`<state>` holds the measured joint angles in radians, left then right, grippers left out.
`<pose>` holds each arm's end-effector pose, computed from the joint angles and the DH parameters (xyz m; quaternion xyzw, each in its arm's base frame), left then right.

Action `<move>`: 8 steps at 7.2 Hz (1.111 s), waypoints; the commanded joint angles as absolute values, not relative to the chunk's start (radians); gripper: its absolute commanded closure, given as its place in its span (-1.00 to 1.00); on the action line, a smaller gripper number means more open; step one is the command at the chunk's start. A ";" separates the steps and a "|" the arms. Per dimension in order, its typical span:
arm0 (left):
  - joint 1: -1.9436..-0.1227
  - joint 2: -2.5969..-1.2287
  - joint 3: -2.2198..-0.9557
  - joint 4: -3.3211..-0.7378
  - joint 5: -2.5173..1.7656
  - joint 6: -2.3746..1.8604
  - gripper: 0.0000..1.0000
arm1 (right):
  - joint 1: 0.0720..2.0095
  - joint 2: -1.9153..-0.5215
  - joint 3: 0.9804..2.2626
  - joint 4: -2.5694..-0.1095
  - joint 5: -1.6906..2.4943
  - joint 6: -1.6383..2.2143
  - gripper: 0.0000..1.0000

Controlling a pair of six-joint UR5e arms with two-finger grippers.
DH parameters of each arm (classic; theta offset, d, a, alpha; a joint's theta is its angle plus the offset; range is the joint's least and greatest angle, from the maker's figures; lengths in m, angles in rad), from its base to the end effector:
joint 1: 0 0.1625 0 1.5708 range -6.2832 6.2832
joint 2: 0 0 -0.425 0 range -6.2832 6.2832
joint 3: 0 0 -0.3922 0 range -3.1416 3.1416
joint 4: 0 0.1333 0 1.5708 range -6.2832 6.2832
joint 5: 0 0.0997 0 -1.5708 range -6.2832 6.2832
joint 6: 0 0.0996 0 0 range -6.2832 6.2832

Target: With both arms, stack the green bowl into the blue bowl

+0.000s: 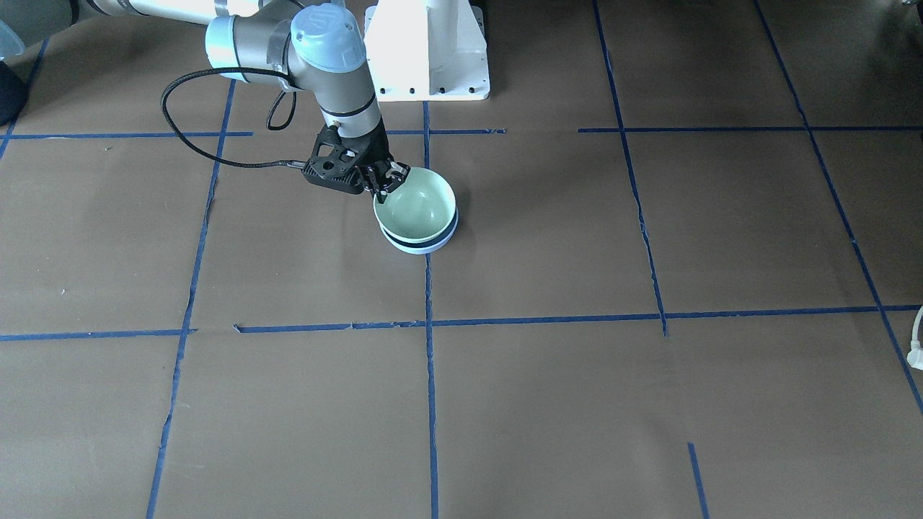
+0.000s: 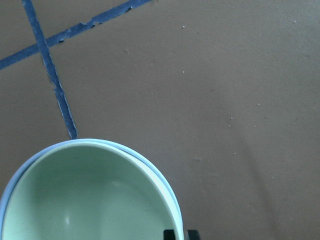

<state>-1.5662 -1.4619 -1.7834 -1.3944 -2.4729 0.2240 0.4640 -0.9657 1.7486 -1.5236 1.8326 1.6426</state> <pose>-0.0531 -0.4391 0.6132 0.0152 0.4366 0.0868 0.8953 -0.5404 -0.3907 0.2267 -0.0393 -0.4154 0.1894 0.8888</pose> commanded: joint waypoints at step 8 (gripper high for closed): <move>-1.565 -1.467 -1.766 -1.399 -2.382 0.222 -1.00 | 1.001 -1.128 1.715 -1.624 2.244 0.860 -1.00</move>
